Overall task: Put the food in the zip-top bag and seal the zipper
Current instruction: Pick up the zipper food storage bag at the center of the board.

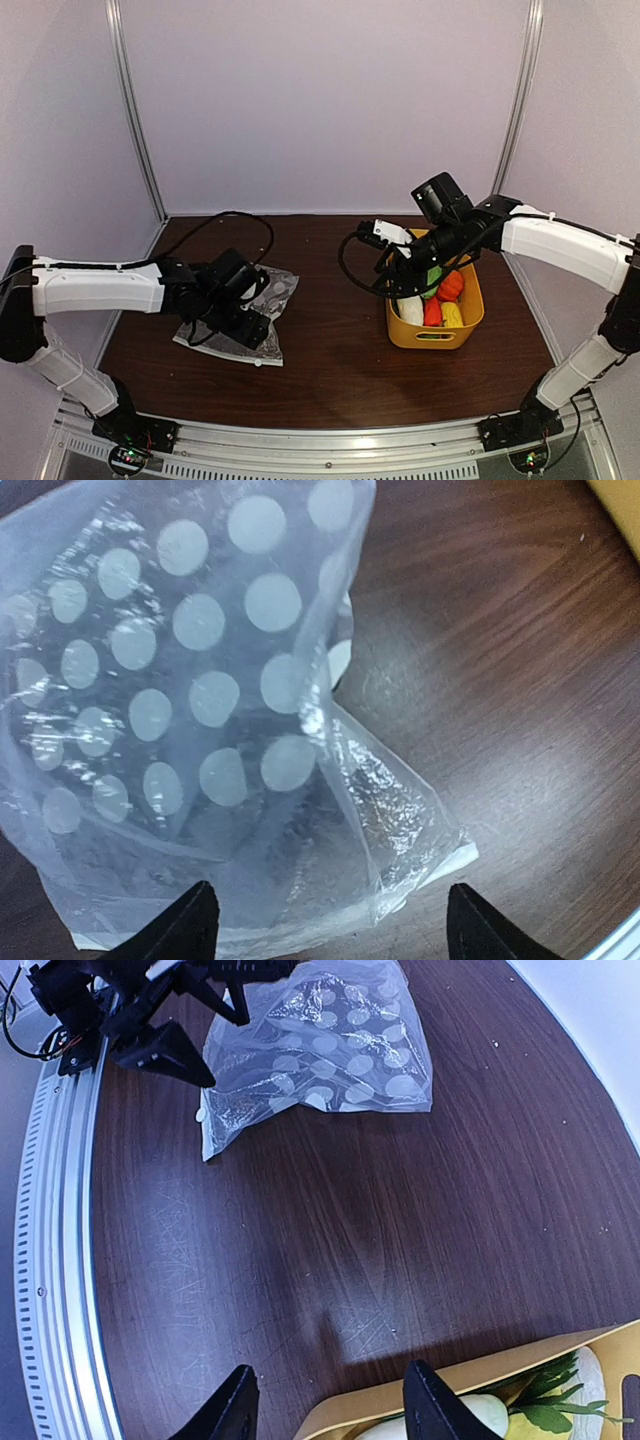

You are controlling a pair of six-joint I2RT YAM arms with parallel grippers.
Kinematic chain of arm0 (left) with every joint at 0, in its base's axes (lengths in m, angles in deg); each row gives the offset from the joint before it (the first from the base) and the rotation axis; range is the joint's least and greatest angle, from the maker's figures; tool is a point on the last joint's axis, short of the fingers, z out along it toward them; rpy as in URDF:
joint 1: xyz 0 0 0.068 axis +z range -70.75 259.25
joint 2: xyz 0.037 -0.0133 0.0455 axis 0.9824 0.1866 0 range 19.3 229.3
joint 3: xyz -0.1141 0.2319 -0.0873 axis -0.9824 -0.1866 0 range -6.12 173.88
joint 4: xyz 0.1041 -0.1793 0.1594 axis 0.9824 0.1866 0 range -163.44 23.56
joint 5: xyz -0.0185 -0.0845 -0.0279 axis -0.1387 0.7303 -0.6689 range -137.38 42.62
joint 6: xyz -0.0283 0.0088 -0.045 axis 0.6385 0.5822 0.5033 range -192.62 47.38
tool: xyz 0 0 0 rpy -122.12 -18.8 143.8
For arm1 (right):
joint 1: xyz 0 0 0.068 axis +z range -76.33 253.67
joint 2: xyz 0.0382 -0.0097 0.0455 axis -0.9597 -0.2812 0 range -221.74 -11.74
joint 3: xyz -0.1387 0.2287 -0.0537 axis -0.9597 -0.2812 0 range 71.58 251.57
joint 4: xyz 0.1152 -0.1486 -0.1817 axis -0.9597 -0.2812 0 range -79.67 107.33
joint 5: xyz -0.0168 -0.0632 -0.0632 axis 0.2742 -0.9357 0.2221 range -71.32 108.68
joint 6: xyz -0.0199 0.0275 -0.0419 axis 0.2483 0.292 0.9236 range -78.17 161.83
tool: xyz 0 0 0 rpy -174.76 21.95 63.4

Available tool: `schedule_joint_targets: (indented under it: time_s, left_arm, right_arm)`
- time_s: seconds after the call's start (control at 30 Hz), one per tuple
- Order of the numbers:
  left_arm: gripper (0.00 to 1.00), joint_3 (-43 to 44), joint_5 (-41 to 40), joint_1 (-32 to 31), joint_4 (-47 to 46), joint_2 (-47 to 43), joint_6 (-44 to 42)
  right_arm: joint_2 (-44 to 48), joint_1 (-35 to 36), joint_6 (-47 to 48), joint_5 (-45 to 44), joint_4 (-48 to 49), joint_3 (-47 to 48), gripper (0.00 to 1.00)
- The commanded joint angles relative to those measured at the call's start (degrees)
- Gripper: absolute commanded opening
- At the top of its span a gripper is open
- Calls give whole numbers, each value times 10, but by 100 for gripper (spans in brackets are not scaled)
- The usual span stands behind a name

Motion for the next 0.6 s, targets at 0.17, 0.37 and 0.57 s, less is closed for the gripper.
schedule_joint_targets:
  time_s: [0.17, 0.37, 0.57]
  left_arm:
    - [50, 71, -93, -18, 73, 116, 100]
    - [14, 89, -72, -18, 48, 131, 94]
    - [0, 141, -67, -18, 43, 133, 71]
  right_arm:
    - [43, -3, -12, -4, 18, -6, 51]
    - [69, -3, -13, -26, 38, -45, 51]
    - [68, -3, -15, -30, 38, -50, 50]
